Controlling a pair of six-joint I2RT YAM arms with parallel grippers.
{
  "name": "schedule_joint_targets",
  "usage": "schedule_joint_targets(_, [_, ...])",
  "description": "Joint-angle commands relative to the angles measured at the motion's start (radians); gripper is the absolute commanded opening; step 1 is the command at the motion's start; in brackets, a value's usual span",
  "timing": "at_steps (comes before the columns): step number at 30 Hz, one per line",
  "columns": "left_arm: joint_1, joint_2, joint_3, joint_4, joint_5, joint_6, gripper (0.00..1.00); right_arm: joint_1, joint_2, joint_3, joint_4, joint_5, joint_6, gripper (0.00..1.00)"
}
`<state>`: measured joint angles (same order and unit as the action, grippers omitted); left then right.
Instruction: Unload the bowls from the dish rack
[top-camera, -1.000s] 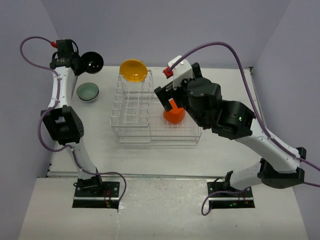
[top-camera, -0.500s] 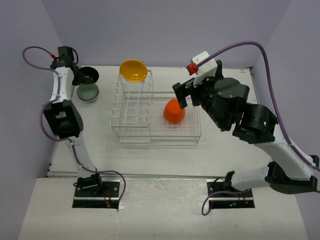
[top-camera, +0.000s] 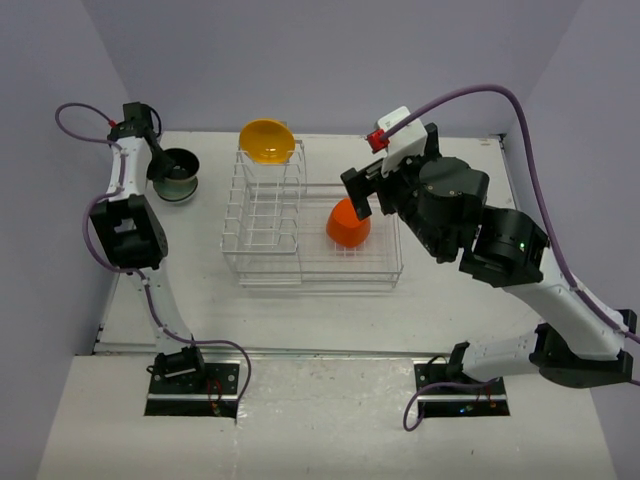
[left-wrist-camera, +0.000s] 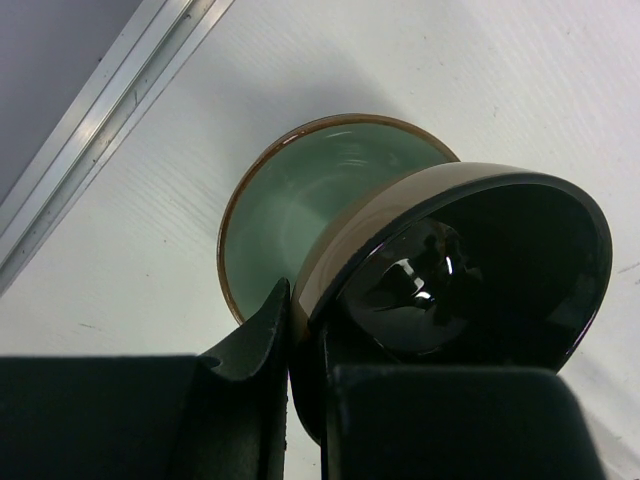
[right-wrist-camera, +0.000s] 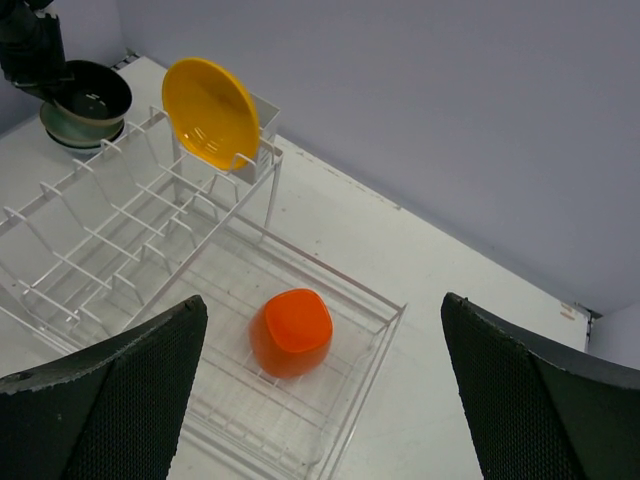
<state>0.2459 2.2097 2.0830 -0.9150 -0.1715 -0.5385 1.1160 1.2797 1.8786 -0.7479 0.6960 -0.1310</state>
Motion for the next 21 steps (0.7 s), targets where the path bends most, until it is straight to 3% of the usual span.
schedule_joint_targets(1, [0.02,0.001,0.032,0.019,-0.013,-0.003,0.0,-0.004,-0.023,-0.007,0.01,0.003,0.002,0.99])
schedule_joint_targets(16, [0.03,0.038,0.057,-0.013,0.0,-0.018,0.0,-0.005,-0.003,0.008,0.01,-0.006,-0.01,0.99])
schedule_joint_targets(19, [0.032,0.035,0.055,-0.013,0.003,-0.018,0.07,-0.005,-0.005,0.002,0.01,-0.012,-0.002,0.99])
schedule_joint_targets(21, [0.032,0.027,0.049,-0.007,0.01,-0.017,0.17,-0.007,-0.005,-0.007,0.01,-0.016,0.002,0.99])
